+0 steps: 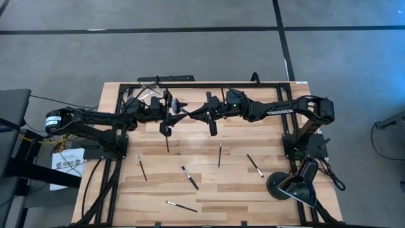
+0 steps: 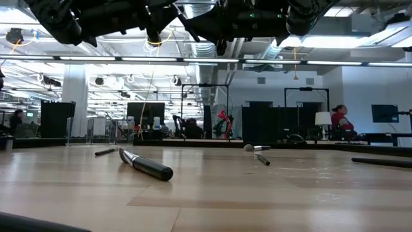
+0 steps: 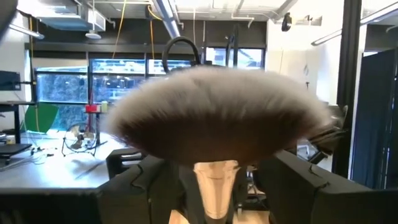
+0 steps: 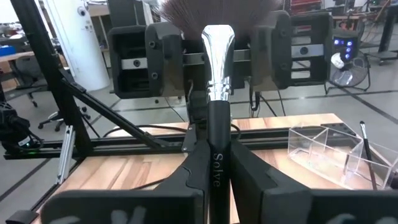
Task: Put items in baskets/containers
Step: Put the highlighter brush into the transparent bin
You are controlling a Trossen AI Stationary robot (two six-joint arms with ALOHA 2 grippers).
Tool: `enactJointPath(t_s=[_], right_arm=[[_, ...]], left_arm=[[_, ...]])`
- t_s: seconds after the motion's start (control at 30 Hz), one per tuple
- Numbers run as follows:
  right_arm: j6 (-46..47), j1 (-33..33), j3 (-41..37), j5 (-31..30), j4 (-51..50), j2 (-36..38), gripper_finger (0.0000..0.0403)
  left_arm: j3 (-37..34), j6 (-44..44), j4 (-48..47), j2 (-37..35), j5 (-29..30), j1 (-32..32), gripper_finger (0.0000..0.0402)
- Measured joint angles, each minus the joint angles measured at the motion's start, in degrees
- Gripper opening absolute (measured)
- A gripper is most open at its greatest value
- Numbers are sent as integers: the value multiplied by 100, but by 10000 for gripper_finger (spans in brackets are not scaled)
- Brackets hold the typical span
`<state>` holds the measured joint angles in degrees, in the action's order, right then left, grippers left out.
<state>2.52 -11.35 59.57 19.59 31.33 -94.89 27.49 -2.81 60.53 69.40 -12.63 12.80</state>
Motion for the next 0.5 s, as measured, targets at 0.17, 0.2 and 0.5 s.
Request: enactJointPath(t_s=[0.17, 0.2, 0.5], right_arm=[[-2, 2, 0, -7, 4, 0, 32], [-2, 0, 0, -7, 16, 0, 31], [-17, -4, 0, -46, 50, -2, 40]], left_arm=[[0, 0, -2, 0, 28, 0, 177], [0, 0, -3, 0, 51, 2, 165], [0, -35, -216, 1, 12, 146, 62]])
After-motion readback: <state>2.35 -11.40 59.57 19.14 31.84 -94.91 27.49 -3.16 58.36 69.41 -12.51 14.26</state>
